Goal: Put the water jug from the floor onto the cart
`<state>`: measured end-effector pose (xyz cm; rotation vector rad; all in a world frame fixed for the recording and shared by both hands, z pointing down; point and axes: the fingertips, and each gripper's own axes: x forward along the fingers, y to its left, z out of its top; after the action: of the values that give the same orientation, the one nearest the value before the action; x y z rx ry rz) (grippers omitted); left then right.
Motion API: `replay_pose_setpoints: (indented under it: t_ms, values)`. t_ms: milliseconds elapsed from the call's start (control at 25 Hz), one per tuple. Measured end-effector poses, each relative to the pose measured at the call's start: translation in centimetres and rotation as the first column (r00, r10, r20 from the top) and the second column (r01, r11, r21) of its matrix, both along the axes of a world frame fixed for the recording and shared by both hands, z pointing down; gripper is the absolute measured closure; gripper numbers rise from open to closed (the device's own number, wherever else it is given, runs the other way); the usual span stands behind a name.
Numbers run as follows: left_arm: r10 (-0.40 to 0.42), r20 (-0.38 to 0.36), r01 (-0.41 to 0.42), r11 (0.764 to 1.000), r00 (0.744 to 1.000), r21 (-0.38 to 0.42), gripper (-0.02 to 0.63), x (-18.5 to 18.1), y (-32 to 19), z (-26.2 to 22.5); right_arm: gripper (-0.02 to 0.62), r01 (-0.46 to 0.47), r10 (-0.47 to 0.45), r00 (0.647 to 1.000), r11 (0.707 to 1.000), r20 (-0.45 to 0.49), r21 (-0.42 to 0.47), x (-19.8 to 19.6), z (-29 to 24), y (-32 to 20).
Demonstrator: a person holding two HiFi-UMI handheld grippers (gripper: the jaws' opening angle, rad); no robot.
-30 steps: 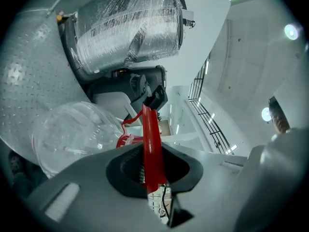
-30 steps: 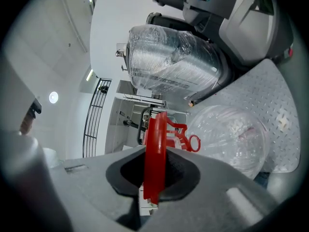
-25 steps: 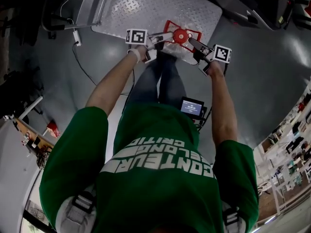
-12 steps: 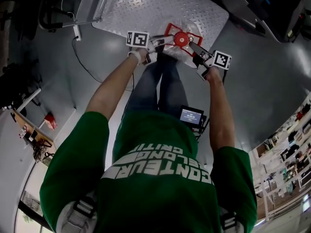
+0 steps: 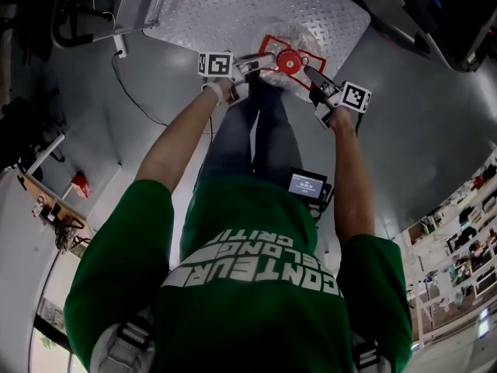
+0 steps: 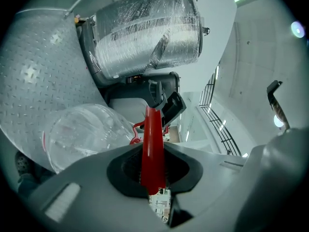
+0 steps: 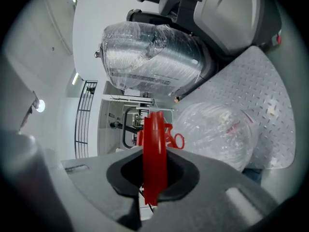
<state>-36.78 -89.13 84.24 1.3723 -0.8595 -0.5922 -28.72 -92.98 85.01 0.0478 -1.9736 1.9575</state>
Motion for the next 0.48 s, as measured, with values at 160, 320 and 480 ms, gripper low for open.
replay_pose_setpoints:
  t_ms: [160, 320, 480]
  values:
    - [0.054, 0.027, -0.055, 0.999, 0.998, 0.003, 0.534, 0.68, 0.80, 0.46, 0.580, -0.018, 0.017, 0.999, 1.000, -0.030, -0.024, 0.57, 0.82, 0.34]
    - [0.046, 0.051, -0.047, 0.999, 0.998, 0.024, 0.426, 0.43, 0.82, 0.31, 0.543, -0.074, 0.074, 0.997, 0.997, -0.032, -0.016, 0.69, 0.95, -0.21]
    - [0.056, 0.086, -0.058, 0.998, 0.995, 0.015, 0.411, 0.08, 0.58, 0.55, 0.505, -0.103, 0.103, 0.993, 0.995, -0.050, -0.004, 0.59, 1.12, -0.60]
